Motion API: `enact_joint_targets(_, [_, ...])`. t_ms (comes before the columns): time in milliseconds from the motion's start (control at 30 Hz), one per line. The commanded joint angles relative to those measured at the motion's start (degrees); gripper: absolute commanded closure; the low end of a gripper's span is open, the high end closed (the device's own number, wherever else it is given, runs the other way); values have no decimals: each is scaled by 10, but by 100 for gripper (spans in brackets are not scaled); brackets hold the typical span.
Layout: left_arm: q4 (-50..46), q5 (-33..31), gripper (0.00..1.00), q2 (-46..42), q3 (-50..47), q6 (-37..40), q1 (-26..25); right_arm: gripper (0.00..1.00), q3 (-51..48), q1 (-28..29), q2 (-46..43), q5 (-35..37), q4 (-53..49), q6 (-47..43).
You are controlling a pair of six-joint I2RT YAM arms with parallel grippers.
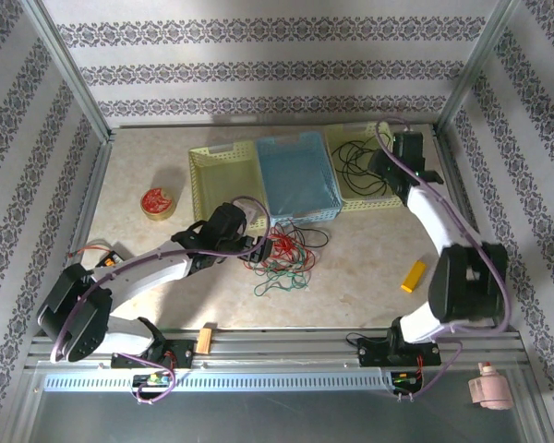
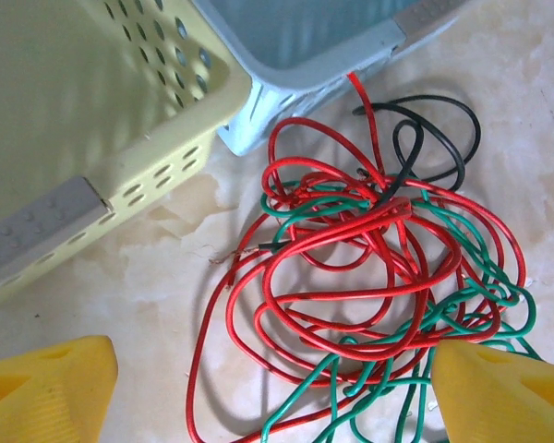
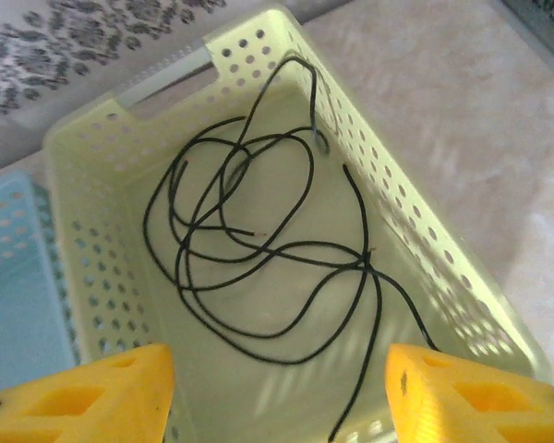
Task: Untangle the cables
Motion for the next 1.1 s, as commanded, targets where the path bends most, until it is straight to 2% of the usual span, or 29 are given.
enact_joint_targets(0, [-17,18,12,20,22,25,-5,40,-54,57,-93,-11,-10,-38])
enact_joint_targets(133, [-20,26,14,51,40,31,-7,43,-166,134,-155,-103,5,-10])
enact_joint_targets(200, [-13,26,15,63,43,30,-7,46,-205,180,-157,-132,28,5])
enact_joint_targets(267, [-8,29,17,75,48,30,-8,52,-222,228,-138,-144,43,2])
enact_joint_targets(433, [-1,14,17,110,58,30,-11,53,-198,305,-55,-143,36,-40])
enact_joint_targets(667, [8,1,19,130,66,35,-18,55,-162,320,23,-117,45,-43])
enact_joint_targets(833, [14,-7,26,132,65,32,-19,60,-138,319,58,-101,51,-44])
enact_joint_targets(1067, [8,-8,29,148,75,36,-19,64,-123,316,93,-90,58,-42])
